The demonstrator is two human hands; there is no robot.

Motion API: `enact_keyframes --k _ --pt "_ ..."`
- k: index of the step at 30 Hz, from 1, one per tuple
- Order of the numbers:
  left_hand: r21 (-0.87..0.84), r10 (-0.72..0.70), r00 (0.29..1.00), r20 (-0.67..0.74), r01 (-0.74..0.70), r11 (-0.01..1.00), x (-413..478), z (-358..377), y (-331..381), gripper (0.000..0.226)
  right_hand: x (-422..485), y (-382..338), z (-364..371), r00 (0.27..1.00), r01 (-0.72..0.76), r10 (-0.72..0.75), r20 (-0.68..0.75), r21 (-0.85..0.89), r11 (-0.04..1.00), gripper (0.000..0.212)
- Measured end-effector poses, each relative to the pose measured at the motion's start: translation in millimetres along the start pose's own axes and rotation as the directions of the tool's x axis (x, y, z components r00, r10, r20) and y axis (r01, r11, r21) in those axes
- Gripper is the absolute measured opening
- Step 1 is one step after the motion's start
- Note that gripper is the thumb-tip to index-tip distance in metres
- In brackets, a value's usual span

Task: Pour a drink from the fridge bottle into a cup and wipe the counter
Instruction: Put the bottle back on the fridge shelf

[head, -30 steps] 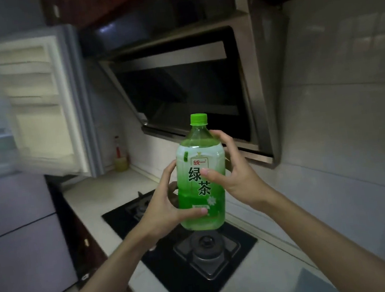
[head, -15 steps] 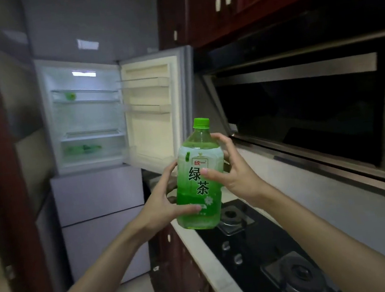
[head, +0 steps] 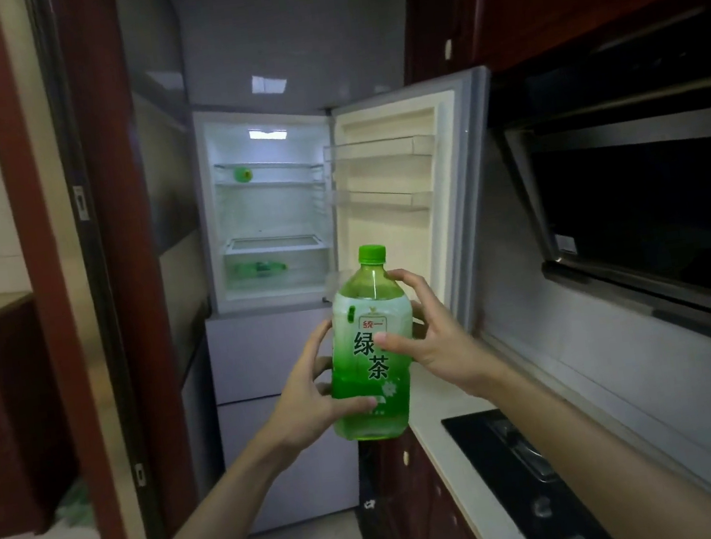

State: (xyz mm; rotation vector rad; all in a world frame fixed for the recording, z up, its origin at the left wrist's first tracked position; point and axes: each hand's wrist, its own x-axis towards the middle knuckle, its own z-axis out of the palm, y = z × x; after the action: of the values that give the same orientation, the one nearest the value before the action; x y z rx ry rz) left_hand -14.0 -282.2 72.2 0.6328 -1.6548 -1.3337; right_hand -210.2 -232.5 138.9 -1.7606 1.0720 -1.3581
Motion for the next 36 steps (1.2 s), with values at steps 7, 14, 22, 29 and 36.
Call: enact_keyframes --k 7,14,22,29,36 --pt "0.000 -0.022 0.996 -0.089 0.022 1.000 60 -33 -38 0.114 79 63 -4 0.998 0.034 -0.035 0.058 0.015 0.999 0.071" --pt "0.011 -0.015 0.982 -0.188 0.018 1.000 132 -58 -58 0.111 170 107 -21 0.987 0.064 -0.066 0.147 0.022 0.998 0.071" --pt "0.048 0.017 0.961 -0.278 -0.004 0.999 196 -106 -80 0.103 260 149 -12 0.975 0.068 -0.086 0.207 0.092 0.993 0.070" --pt "0.049 0.005 0.957 -0.290 0.010 0.999 256 -170 -103 0.099 343 191 12 0.976 0.084 -0.101 0.193 0.092 0.992 0.073" --pt "0.062 -0.015 0.963 -0.270 0.033 0.997 333 -254 -128 0.106 438 228 41 0.983 0.071 -0.086 0.163 0.097 0.993 0.073"
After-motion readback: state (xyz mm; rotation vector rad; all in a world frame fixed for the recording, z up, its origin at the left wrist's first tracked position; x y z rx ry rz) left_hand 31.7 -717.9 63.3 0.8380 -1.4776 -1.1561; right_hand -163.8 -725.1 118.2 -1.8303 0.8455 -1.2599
